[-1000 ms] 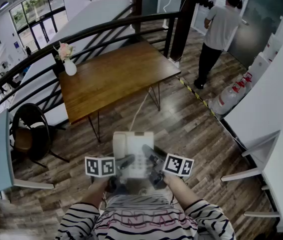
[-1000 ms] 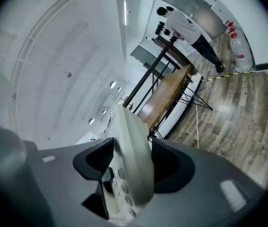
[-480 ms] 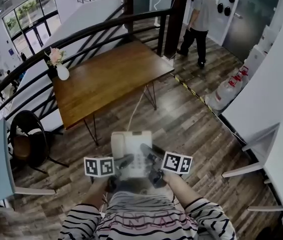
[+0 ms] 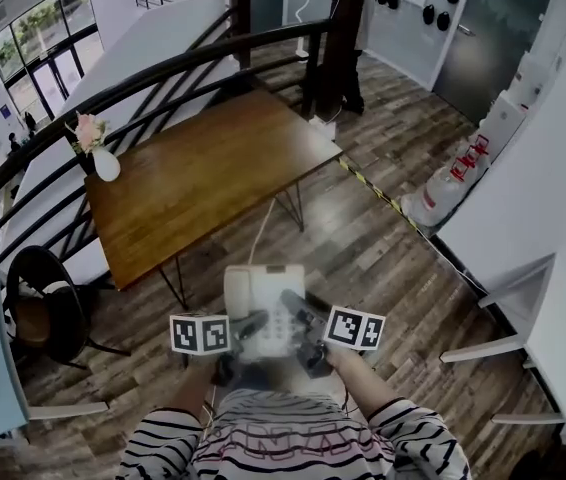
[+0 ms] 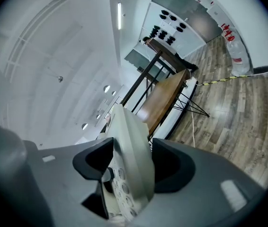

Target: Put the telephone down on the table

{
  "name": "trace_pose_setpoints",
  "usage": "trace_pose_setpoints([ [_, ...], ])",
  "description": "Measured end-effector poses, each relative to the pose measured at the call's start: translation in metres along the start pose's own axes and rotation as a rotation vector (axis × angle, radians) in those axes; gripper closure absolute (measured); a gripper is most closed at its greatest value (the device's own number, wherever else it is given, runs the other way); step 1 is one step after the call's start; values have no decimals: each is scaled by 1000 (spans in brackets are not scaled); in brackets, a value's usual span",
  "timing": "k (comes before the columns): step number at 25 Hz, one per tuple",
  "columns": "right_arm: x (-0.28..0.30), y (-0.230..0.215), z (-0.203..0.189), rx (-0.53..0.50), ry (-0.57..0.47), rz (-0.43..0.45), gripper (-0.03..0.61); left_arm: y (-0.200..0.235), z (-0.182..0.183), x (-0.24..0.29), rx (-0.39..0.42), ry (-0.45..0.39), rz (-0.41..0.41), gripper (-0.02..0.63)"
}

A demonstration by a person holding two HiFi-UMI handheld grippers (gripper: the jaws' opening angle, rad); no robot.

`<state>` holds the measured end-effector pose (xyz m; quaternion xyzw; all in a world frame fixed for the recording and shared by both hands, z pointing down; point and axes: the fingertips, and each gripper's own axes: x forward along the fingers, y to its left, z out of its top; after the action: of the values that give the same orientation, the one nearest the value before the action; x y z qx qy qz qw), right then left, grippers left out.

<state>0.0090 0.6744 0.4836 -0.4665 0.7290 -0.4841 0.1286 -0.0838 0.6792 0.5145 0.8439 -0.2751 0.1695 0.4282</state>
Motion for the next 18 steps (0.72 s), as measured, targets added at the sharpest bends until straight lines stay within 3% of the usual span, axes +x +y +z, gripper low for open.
trace_pose_setpoints([
  [11,140,-10,108,18,-47,-23,325,82,154,53,31,39,-22,244],
  [18,202,-25,150,31,-73,-43,325,123,214,84,44,70,-39,244],
])
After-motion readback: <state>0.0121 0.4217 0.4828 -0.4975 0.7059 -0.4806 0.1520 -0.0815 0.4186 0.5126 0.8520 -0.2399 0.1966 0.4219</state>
